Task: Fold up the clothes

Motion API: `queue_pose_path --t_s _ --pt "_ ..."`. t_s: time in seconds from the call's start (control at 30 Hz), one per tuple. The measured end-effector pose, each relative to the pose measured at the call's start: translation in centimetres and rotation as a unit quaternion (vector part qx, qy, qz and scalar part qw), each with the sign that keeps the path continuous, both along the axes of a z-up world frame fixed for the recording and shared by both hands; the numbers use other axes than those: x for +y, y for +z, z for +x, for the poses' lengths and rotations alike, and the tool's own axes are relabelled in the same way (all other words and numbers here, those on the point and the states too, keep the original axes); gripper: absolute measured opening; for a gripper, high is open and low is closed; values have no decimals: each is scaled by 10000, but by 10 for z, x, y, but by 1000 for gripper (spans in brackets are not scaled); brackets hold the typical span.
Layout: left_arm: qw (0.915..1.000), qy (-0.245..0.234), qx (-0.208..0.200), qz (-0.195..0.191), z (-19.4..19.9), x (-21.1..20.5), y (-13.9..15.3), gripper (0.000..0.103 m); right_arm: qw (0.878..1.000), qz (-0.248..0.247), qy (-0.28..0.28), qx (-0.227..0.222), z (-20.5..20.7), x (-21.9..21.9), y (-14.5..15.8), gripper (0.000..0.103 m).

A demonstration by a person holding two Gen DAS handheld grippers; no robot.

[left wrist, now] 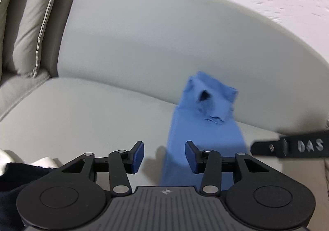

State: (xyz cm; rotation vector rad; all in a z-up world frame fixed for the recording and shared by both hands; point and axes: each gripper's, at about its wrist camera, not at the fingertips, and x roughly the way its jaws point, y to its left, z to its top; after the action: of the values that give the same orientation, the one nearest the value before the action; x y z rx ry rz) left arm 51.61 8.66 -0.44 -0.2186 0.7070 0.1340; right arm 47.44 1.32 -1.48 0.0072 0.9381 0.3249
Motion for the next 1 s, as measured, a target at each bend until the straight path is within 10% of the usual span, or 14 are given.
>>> queue_pose_path --t_s 0.3,0.43,0.6,1.0 --pt "9975 112 656 -237 -120 -15 11 45 9991 58 147 385 -136 -28 13 53" --pt "9909 90 1341 93 -155 -31 -19 45 9987 -335 325 179 -176 -19 -32 29" --pt "9854 -129 1634 463 -192 -33 -9 45 9855 -1463 854 -92 -229 -19 -58 29" --pt "9896 -142 1432 1 -302 -64 16 44 9949 407 829 398 -343 -54 -18 32"
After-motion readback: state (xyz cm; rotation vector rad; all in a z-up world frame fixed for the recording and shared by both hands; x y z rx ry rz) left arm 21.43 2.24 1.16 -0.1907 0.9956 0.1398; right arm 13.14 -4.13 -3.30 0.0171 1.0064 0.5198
